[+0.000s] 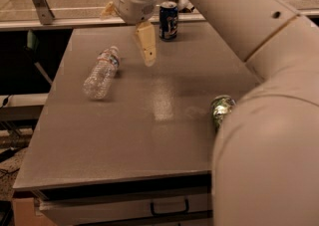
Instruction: Place water bottle upright
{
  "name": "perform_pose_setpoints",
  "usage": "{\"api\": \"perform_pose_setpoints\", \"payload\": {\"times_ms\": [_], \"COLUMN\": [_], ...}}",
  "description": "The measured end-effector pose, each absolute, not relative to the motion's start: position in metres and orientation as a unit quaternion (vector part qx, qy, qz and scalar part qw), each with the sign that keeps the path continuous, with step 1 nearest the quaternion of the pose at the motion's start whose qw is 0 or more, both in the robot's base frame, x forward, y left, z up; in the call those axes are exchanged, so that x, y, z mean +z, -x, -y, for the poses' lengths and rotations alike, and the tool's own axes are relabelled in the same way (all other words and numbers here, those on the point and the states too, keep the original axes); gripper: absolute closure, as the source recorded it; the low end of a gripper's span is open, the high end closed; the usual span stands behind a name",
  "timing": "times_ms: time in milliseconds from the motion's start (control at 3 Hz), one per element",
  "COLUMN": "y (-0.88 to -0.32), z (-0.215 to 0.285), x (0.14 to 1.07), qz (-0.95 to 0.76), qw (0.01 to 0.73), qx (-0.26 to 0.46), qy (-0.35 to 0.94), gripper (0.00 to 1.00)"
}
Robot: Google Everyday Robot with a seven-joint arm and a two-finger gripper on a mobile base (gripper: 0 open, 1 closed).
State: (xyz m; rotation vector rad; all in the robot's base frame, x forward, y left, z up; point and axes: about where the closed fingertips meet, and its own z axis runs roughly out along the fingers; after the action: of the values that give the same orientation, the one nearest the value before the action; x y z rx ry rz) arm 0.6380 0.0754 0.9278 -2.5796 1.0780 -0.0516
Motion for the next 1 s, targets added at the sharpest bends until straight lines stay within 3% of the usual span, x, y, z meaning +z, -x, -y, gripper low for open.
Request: {"api": "perform_pose_setpoints", "payload": {"times_ms": [1000], "y": [-0.663], "z": [-0.141], "x": [0.865], "qz": [-0.242], "qw": [0.11], "qx": [-0.001], "qy": [0.964], "gripper": [0.0]}}
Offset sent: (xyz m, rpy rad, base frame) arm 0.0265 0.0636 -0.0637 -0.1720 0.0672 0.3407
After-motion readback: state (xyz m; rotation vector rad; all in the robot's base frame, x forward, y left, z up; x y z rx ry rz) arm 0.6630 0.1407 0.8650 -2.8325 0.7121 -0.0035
